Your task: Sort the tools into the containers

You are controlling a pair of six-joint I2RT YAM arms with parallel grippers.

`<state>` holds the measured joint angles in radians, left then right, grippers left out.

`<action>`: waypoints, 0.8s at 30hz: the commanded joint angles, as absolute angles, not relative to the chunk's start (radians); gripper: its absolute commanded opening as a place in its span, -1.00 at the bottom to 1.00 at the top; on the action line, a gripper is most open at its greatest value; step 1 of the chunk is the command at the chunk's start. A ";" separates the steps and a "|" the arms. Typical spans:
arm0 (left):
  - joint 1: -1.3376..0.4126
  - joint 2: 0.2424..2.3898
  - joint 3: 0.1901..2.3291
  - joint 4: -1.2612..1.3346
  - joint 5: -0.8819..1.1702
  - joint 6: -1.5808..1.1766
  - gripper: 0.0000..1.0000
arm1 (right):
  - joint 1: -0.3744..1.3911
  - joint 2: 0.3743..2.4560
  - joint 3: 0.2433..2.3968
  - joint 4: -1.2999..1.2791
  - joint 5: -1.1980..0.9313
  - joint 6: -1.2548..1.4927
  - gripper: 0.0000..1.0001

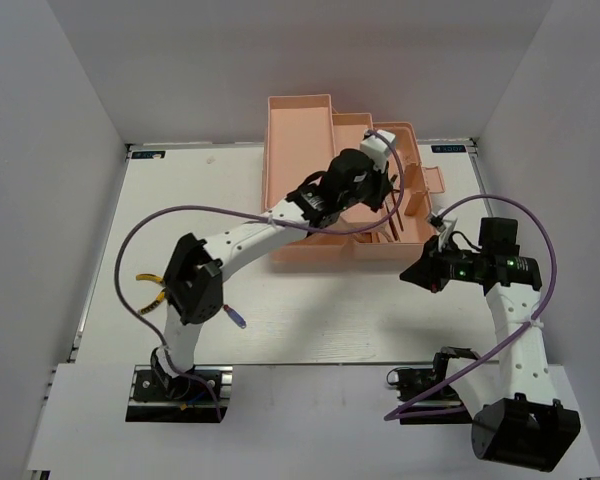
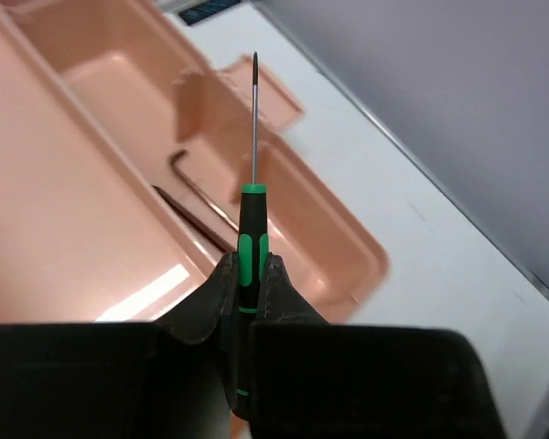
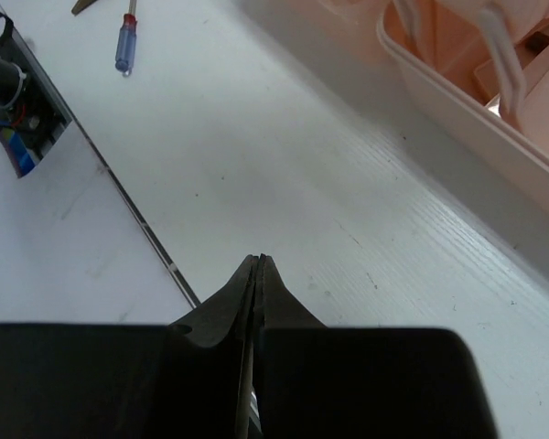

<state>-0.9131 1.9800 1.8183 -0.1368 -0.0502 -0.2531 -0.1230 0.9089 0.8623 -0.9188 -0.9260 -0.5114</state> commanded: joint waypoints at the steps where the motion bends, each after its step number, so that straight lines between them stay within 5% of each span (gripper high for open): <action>1: -0.905 2.043 1.985 -0.250 -0.288 -0.272 -1.00 | -0.121 0.882 0.851 -0.969 -0.951 -0.598 -1.00; 6: -0.905 2.100 2.068 -0.319 -0.417 -0.259 -1.00 | -0.117 0.882 0.856 -0.968 -0.953 -0.600 -0.93; 9: -0.896 2.121 2.101 -0.353 -0.430 -0.249 -0.99 | -0.100 0.897 0.864 -0.957 -0.972 -0.600 -0.61; 10: -0.896 2.135 2.111 -0.362 -0.416 -0.249 -0.86 | -0.095 0.905 0.868 -0.962 -0.983 -0.609 -0.49; 11: -0.896 2.135 2.120 -0.373 -0.416 -0.249 -0.41 | -0.074 0.907 0.870 -0.965 -1.015 -0.636 -0.41; 13: -0.896 2.135 2.120 -0.373 -0.394 -0.249 0.12 | -0.052 0.919 0.865 -0.974 -1.041 -0.652 -0.25; 16: -0.896 2.135 2.180 -0.388 -0.376 -0.238 0.61 | 0.032 0.940 0.850 -0.942 -1.037 -0.655 -0.18; 22: -0.917 1.976 2.096 -0.423 -0.429 -0.218 0.69 | 0.302 1.009 0.839 -0.752 -0.850 -0.543 -0.16; 24: -0.917 1.788 1.957 -0.373 -0.489 -0.218 0.42 | 0.451 1.029 0.834 -0.657 -0.757 -0.474 -0.22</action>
<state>-0.9077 2.0453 2.0758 -0.3859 -0.4076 -0.2344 0.2905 1.0080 0.8520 -0.8177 -0.8917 -0.5564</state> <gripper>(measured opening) 0.777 0.402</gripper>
